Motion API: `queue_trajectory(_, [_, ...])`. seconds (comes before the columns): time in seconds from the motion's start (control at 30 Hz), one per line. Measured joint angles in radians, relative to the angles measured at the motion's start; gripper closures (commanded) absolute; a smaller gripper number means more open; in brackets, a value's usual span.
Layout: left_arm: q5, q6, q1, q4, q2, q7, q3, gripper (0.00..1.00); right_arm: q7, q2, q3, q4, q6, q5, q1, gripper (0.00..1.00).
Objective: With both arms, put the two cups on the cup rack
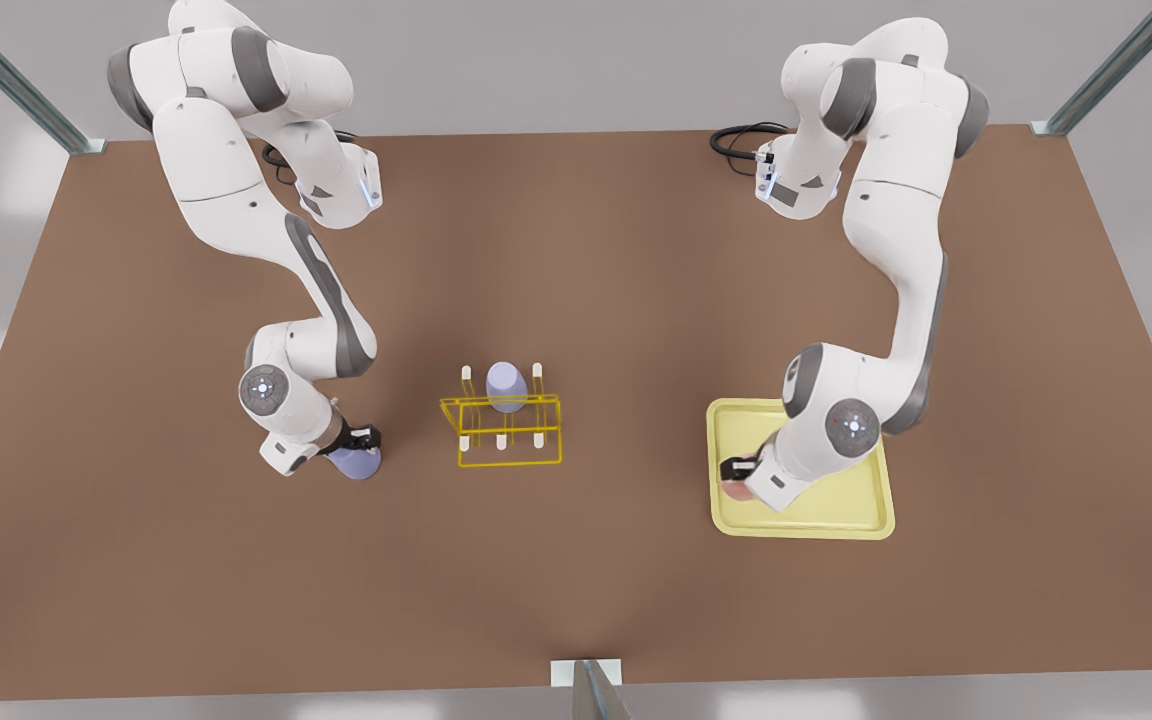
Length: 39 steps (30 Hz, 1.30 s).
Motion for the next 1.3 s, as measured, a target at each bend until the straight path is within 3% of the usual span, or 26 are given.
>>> queue_trajectory(0.2, [-0.048,-0.071,-0.074,0.138,0.004,-0.139,-0.102,0.14,-0.001,-0.047,0.019,0.021,0.001,0.043,-0.001,0.15])
queue_trajectory(0.43, [-0.056,-0.041,-0.186,0.374,0.160,-0.322,-0.135,0.14,-0.003,-0.110,0.151,0.081,0.002,0.229,0.006,0.15])
queue_trajectory(0.57, [-0.058,-0.013,-0.234,0.387,0.175,-0.405,-0.139,0.14,-0.003,-0.126,0.206,0.103,0.003,0.305,0.006,0.15])
queue_trajectory(1.0, [-0.056,0.048,-0.320,0.425,0.255,-0.577,-0.119,0.13,-0.008,-0.146,0.253,0.094,0.000,0.361,0.003,0.15])
queue_trajectory(1.03, [-0.056,0.052,-0.324,0.426,0.258,-0.586,-0.117,0.11,-0.010,-0.146,0.254,0.091,-0.003,0.362,0.005,0.15])
queue_trajectory(1.07, [-0.057,0.057,-0.325,0.426,0.261,-0.594,-0.115,0.00,-0.012,-0.147,0.254,0.089,-0.006,0.362,0.005,0.15])
queue_trajectory(1.23, [-0.056,0.074,-0.327,0.425,0.261,-0.628,-0.114,0.00,-0.023,-0.131,0.254,0.088,-0.016,0.364,0.005,0.15])
queue_trajectory(1.27, [-0.056,0.073,-0.323,0.424,0.255,-0.633,-0.113,0.00,-0.026,-0.125,0.254,0.088,-0.017,0.364,0.005,0.14])
queue_trajectory(1.3, [-0.056,0.054,-0.290,0.424,0.236,-0.638,-0.115,0.00,-0.027,-0.121,0.254,0.088,-0.018,0.363,0.006,0.00])
